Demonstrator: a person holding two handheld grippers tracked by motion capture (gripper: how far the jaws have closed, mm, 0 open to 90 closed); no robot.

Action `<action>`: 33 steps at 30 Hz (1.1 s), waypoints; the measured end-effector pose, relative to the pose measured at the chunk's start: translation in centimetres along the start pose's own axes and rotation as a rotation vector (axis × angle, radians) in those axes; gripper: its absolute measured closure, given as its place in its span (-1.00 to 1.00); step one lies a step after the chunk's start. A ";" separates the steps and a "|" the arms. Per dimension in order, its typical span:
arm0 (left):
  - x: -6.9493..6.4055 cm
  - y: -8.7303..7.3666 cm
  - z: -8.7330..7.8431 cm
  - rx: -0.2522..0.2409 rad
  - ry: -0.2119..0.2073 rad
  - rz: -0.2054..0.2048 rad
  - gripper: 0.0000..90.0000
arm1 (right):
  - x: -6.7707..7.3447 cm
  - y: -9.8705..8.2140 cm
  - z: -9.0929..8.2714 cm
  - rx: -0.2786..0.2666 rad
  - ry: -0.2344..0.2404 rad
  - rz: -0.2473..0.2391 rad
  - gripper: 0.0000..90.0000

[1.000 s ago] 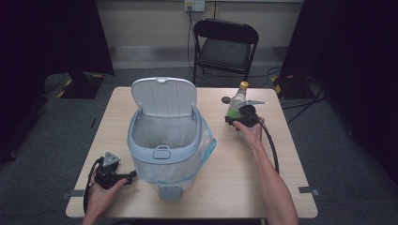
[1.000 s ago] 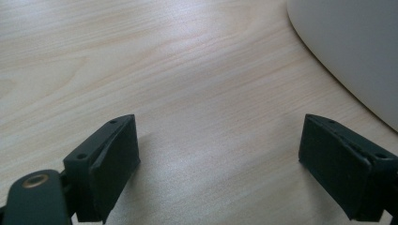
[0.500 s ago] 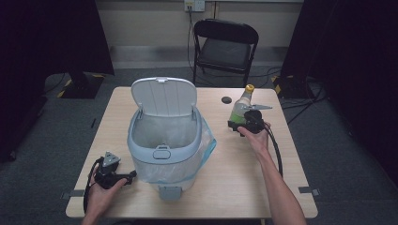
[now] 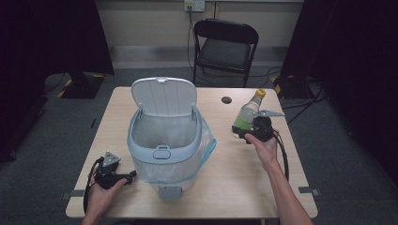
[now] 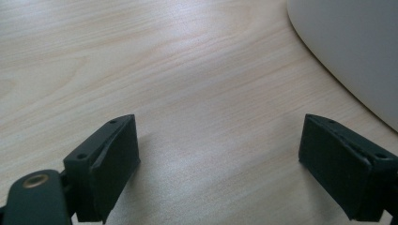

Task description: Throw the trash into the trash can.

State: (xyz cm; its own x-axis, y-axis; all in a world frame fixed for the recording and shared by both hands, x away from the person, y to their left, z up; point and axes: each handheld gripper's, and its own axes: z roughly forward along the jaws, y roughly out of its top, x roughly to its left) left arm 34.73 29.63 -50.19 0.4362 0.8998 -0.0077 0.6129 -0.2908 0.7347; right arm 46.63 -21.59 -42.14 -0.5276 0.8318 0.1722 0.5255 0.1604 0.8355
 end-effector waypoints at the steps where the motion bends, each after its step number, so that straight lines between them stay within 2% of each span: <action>1: 0.0 0.0 0.0 0.000 -0.001 0.001 -0.74 | 0.2 0.0 -0.3 -0.002 -0.002 -0.003 -0.38; 12: 0.0 0.0 0.0 0.000 -0.001 0.000 -0.74 | 1.7 0.6 -3.7 -0.046 0.001 -0.027 -0.38; 22: 0.0 0.0 0.0 0.000 -0.001 0.001 -0.74 | 3.3 0.1 -5.6 -0.057 0.042 -0.030 -0.38; 25: 0.0 0.0 0.0 0.000 -0.001 0.001 -0.74 | 3.6 -0.1 -6.4 -0.076 0.050 -0.034 -0.38; 33: 0.0 0.0 0.0 0.000 -0.001 0.001 -0.74 | 4.6 0.5 -8.9 -0.102 0.074 -0.045 -0.38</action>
State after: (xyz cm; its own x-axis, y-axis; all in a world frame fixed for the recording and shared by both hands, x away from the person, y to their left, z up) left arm 34.73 29.63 -50.20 0.4372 0.8993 -0.0075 0.6124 -0.2916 0.7348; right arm 38.55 -22.39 -36.27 -0.5989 0.7831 0.1678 0.4315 0.1389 0.8914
